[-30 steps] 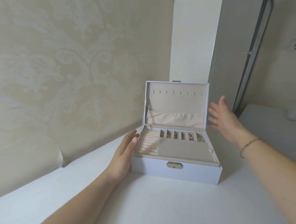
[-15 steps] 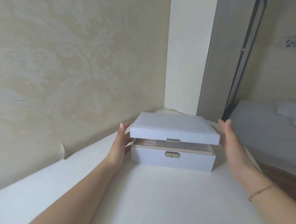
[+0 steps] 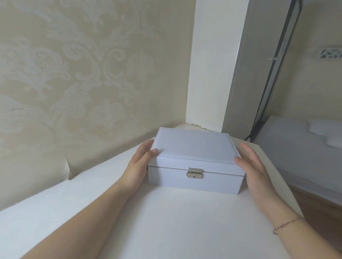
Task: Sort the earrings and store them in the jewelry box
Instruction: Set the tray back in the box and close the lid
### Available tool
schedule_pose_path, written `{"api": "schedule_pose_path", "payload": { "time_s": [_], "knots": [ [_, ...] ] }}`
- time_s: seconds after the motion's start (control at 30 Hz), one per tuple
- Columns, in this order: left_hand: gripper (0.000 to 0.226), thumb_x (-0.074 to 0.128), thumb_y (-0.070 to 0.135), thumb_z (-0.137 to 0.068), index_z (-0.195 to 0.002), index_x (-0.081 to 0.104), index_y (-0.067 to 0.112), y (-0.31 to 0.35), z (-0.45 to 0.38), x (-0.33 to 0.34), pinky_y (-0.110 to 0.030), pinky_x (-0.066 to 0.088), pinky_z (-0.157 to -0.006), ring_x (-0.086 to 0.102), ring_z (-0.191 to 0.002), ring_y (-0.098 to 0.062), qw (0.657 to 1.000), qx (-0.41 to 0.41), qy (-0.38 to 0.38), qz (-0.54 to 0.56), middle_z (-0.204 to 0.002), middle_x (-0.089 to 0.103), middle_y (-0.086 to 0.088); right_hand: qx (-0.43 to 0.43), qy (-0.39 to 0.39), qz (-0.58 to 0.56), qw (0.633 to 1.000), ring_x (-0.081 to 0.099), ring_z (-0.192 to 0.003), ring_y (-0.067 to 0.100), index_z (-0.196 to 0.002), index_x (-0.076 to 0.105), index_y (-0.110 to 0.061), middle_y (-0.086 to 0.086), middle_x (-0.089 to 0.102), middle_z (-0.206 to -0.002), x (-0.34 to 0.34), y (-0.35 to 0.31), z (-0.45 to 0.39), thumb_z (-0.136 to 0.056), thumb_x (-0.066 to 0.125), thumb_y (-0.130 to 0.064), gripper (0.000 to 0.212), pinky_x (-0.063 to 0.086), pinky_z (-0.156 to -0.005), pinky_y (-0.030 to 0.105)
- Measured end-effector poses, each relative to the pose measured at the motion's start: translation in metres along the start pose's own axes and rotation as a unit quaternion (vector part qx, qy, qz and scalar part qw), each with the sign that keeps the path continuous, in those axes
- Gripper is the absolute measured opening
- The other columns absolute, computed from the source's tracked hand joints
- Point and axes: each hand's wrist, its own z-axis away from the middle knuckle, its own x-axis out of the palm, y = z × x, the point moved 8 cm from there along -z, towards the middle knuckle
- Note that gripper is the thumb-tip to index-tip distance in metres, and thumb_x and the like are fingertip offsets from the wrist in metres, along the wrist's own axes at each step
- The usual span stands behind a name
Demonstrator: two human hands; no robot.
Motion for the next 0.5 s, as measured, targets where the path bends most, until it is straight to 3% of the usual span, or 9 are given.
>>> {"api": "schedule_pose_path", "payload": {
  "time_s": [0.13,0.27,0.4,0.47,0.5],
  "knots": [
    [0.046,0.054,0.044,-0.083,-0.129,0.052,0.041,0.001,0.001,0.001,-0.027,0.045,-0.088,0.061,-0.112,-0.001,1.000,0.003,0.000,0.003,-0.124,0.064,0.021,-0.015,-0.029,0.023,0.999,0.059,-0.101,-0.015,-0.136,0.049,-0.029,-0.026,0.060,-0.122,0.005,0.000,0.002,-0.098,0.049,-0.013,0.042,0.045,-0.073,0.007],
    [0.048,0.054,0.045,-0.084,-0.132,0.049,0.040,0.002,0.001,0.000,-0.027,0.046,-0.087,0.062,-0.112,-0.001,1.000,0.006,0.000,-0.006,-0.127,0.062,0.019,-0.031,-0.048,0.056,0.997,0.052,-0.119,-0.007,-0.138,0.047,-0.035,-0.023,0.054,-0.133,0.009,-0.002,0.005,-0.101,0.046,-0.017,0.041,0.040,-0.095,0.020],
    [0.050,0.062,0.051,-0.083,-0.130,0.051,0.039,0.004,0.004,0.000,-0.028,0.047,-0.092,0.060,-0.116,-0.003,0.999,0.026,0.005,-0.024,-0.125,0.063,0.021,-0.072,-0.049,0.136,0.987,0.042,-0.122,-0.010,-0.124,0.047,-0.047,-0.030,0.044,-0.132,0.009,0.001,0.013,-0.098,0.045,-0.046,0.026,0.034,-0.101,0.016],
    [0.068,0.072,0.054,-0.075,-0.136,0.046,0.040,0.005,0.007,0.006,-0.030,0.048,-0.096,0.060,-0.117,-0.003,0.996,0.037,-0.019,-0.075,-0.127,0.062,0.022,-0.059,-0.071,0.166,0.982,0.042,-0.122,-0.006,-0.125,0.040,-0.055,-0.034,0.039,-0.134,0.010,0.006,0.017,-0.082,0.058,-0.062,0.047,0.036,-0.094,0.022],
    [0.079,0.078,0.054,-0.070,-0.138,0.042,0.043,0.003,0.007,0.009,-0.030,0.048,-0.098,0.060,-0.118,-0.002,0.992,0.038,-0.032,-0.116,-0.128,0.061,0.023,-0.052,-0.077,0.185,0.978,0.044,-0.121,-0.003,-0.126,0.036,-0.057,-0.033,0.039,-0.134,0.010,0.007,0.018,-0.075,0.069,-0.057,0.061,0.037,-0.091,0.022]
  ]
}}
